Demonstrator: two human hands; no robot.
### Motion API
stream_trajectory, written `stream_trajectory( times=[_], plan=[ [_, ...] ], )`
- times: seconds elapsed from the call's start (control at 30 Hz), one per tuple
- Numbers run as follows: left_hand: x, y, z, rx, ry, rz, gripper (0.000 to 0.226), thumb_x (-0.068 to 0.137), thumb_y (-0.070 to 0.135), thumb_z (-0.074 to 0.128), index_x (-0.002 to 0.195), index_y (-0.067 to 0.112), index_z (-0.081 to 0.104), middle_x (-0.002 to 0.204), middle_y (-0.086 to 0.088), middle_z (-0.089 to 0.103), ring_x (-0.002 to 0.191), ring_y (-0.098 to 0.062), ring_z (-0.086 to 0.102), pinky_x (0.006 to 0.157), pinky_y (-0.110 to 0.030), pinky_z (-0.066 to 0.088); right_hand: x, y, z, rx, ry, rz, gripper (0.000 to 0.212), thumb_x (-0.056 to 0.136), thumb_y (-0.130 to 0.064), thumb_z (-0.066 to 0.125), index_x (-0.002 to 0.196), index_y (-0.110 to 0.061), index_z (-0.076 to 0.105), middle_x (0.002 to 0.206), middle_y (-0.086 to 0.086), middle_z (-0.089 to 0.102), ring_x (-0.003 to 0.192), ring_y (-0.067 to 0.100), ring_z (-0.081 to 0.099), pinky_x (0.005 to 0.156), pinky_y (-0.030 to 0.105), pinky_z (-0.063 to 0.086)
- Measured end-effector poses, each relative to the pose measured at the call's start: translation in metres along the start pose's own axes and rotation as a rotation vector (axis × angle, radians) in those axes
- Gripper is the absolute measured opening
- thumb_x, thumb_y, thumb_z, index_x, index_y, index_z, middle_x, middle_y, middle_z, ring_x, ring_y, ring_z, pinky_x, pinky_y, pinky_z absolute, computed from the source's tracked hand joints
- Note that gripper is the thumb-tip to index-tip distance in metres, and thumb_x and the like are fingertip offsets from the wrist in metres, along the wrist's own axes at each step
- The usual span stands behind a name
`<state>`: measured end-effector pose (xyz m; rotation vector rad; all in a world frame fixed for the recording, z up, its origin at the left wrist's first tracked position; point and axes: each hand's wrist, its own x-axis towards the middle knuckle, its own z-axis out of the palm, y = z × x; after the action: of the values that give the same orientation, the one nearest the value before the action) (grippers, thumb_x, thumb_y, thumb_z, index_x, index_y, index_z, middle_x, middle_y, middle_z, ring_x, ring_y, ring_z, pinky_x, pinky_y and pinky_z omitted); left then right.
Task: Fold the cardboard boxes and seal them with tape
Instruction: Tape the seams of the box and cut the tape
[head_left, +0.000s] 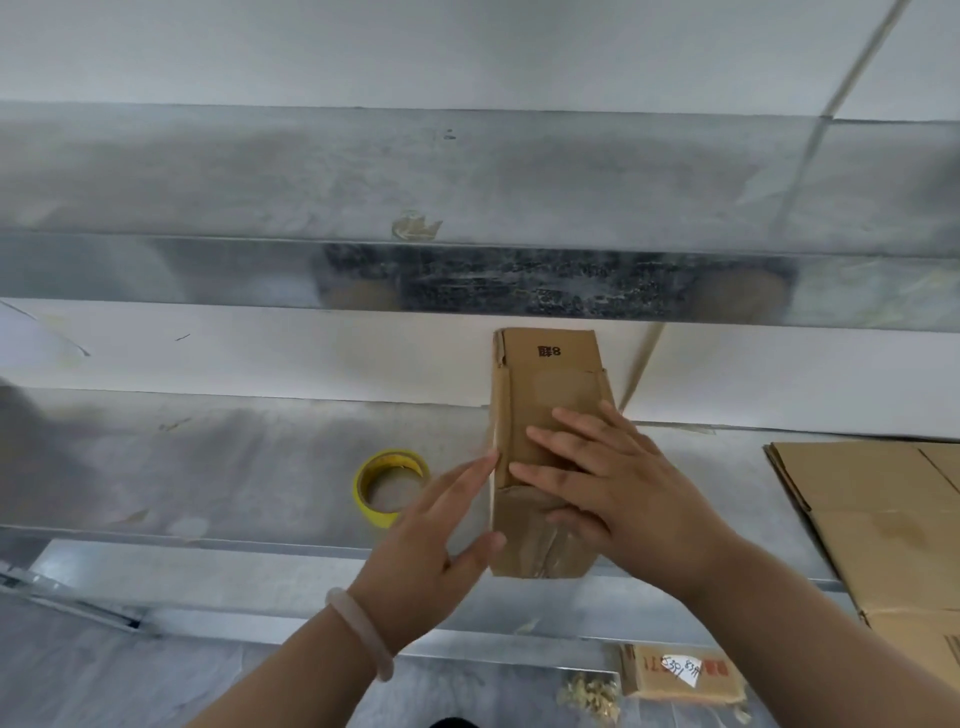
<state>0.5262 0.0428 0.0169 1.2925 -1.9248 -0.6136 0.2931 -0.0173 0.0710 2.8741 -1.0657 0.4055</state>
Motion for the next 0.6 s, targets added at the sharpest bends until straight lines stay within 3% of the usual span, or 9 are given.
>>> stream_trajectory(
  times=[0.1,0.17,0.23,0.33,0.43,0.5,0.57,0.6],
  plan=[
    [0.002,-0.014,0.001,0.059,0.009,-0.067,0.065,0.091,0.040,0.056,0.146,0.047,0.023,0.137,0.024,0.039,0.123,0.007,0.040,0.100,-0.010,0.033,-0.001,-0.004,-0.003,-0.072,-0.079,0.055,0.052,0.092,-0.052,0.042,0.142,-0.039,0.041,0.147,-0.008,0.047,0.140,0.019,0.038,0.113,0.052,0.033],
    [-0.003,-0.037,-0.004,0.189,0.100,-0.176,0.057,0.088,0.033,0.061,0.141,0.035,0.041,0.131,0.012,0.049,0.118,-0.008,0.049,0.096,-0.023,0.041,-0.004,-0.009,-0.005,-0.118,-0.112,0.081,0.059,0.089,-0.056,0.040,0.144,-0.037,0.035,0.149,-0.007,0.045,0.140,0.018,0.038,0.114,0.051,0.032],
    [-0.012,-0.068,-0.013,0.440,0.126,-0.252,0.049,0.077,0.035,0.061,0.124,0.021,0.061,0.119,-0.001,0.063,0.109,-0.027,0.059,0.089,-0.039,0.049,-0.007,-0.013,-0.007,-0.110,-0.110,0.131,0.062,0.087,-0.061,0.038,0.144,-0.036,0.036,0.148,-0.007,0.046,0.139,0.017,0.040,0.114,0.051,0.033],
    [-0.022,-0.098,-0.021,0.665,-0.048,-0.327,0.041,0.062,0.027,0.076,0.103,0.023,0.070,0.103,0.002,0.069,0.104,-0.029,0.063,0.086,-0.047,0.051,-0.013,-0.019,-0.008,-0.100,-0.090,0.173,0.065,0.087,-0.067,0.036,0.143,-0.034,0.041,0.147,-0.006,0.048,0.139,0.017,0.041,0.114,0.050,0.032],
    [-0.021,-0.112,-0.024,0.758,-0.120,-0.248,0.042,0.048,0.023,0.088,0.085,0.027,0.068,0.085,0.008,0.067,0.089,-0.025,0.065,0.084,-0.045,0.051,-0.013,-0.028,-0.006,-0.069,-0.084,0.220,0.067,0.088,-0.068,0.034,0.143,-0.030,0.044,0.146,-0.006,0.048,0.140,0.015,0.038,0.116,0.048,0.026],
    [-0.016,-0.114,-0.025,0.796,-0.105,-0.173,0.026,0.055,0.023,0.084,0.075,0.026,0.068,0.076,0.007,0.063,0.081,-0.024,0.062,0.084,-0.041,0.052,-0.008,-0.036,-0.004,-0.071,-0.074,0.244,0.066,0.089,-0.067,0.035,0.143,-0.030,0.043,0.147,-0.006,0.048,0.141,0.014,0.036,0.116,0.046,0.022],
    [-0.014,-0.110,-0.028,0.763,-0.053,-0.123,0.007,0.071,0.030,0.064,0.076,0.026,0.068,0.076,0.007,0.063,0.079,-0.022,0.059,0.084,-0.044,0.053,-0.002,-0.045,-0.003,-0.056,-0.011,0.246,0.061,0.091,-0.061,0.038,0.141,-0.028,0.046,0.146,-0.006,0.048,0.141,0.013,0.034,0.118,0.042,0.023],
    [-0.013,-0.104,-0.031,0.709,-0.046,-0.136,0.017,0.076,0.034,0.053,0.080,0.027,0.068,0.079,0.007,0.064,0.078,-0.022,0.060,0.085,-0.045,0.052,0.002,-0.050,-0.004,-0.032,0.050,0.237,0.056,0.092,-0.055,0.041,0.139,-0.026,0.050,0.144,-0.006,0.050,0.140,0.013,0.036,0.119,0.041,0.024]
  ],
)
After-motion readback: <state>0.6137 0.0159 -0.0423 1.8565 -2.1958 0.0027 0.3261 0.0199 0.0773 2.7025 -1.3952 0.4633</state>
